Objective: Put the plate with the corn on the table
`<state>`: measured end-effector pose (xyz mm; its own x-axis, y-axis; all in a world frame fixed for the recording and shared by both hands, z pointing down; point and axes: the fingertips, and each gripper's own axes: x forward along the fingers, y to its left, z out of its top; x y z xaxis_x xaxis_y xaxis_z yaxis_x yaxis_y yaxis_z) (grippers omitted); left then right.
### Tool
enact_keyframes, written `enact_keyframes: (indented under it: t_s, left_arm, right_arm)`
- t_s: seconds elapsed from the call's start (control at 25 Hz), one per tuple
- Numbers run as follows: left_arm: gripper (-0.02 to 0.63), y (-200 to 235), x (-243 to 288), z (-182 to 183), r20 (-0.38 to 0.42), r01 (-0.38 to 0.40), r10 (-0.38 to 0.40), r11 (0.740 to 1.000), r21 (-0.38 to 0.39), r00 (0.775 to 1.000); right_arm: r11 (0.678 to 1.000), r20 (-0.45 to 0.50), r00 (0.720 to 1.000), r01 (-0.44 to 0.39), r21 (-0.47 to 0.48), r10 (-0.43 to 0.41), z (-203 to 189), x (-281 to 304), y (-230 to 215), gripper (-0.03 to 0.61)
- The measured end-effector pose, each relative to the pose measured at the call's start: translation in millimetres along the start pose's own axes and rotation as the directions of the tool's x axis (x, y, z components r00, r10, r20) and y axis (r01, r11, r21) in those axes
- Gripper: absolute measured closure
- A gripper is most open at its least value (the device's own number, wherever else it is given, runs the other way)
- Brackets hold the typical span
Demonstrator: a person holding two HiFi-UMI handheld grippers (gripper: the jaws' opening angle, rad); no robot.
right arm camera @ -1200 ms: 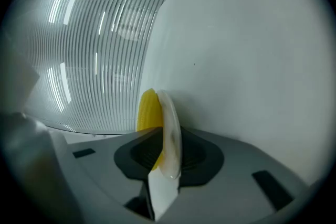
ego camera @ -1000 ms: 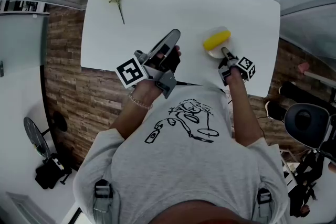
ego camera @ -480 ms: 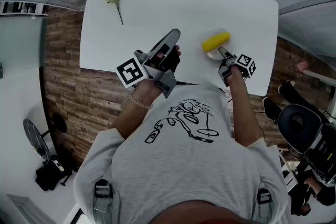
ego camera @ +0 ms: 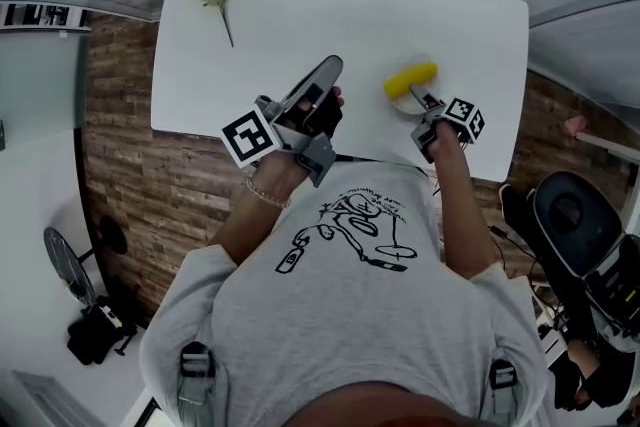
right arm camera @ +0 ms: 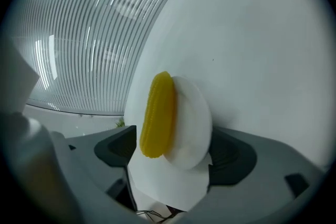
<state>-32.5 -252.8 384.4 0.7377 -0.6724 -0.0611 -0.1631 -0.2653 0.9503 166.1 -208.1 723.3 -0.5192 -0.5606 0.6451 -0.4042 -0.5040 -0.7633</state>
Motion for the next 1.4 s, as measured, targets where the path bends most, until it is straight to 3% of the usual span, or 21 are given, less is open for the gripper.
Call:
enact_keyframes:
  t_s: [0.24,0.72,0.88,1.0,1.08,1.2,1.32,1.4]
  left_arm:
    - [0.582,0,-1,0,0.002,0.002,-0.002,1.000,0.001,1.000]
    - [0.582,1,0,-1,-0.006,0.004,-0.004,1.000,0.003,1.000]
    - [0.581,5,0,-2,-0.011,0.001,-0.001,1.000,0.007,1.000]
    - [0.582,6,-1,-3,-0.019,-0.003,0.003,1.000,0.013,1.000]
    - [0.582,8,-1,-4,-0.027,-0.006,0.006,1.000,0.025,1.000]
    - [0.582,10,-1,-6,-0.038,-0.009,0.010,0.999,0.036,0.999]
    - [0.583,8,-1,-6,-0.050,-0.002,0.005,0.999,0.054,0.999]
    - [0.583,7,-1,-4,-0.060,-0.002,0.008,0.995,0.095,0.998]
  right_arm:
    - [1.000,0.005,1.000,0.012,0.003,-0.012,0,1,3,0.107]
    - [0.997,0.035,0.997,0.068,-0.031,-0.066,2,-10,-10,0.104]
    - [0.996,0.048,0.997,0.057,-0.064,-0.054,2,-16,-9,0.155]
    - [0.986,0.073,0.997,0.030,-0.162,-0.019,5,-27,7,0.235]
    - [0.969,0.088,0.996,-0.009,-0.245,0.032,7,-35,25,0.322]
    - [0.923,0.101,0.990,-0.052,-0.381,0.098,7,-46,56,0.398]
    - [0.863,0.104,0.983,-0.077,-0.499,0.148,6,-58,90,0.438]
    - [0.807,0.109,0.976,-0.093,-0.584,0.191,4,-67,114,0.462]
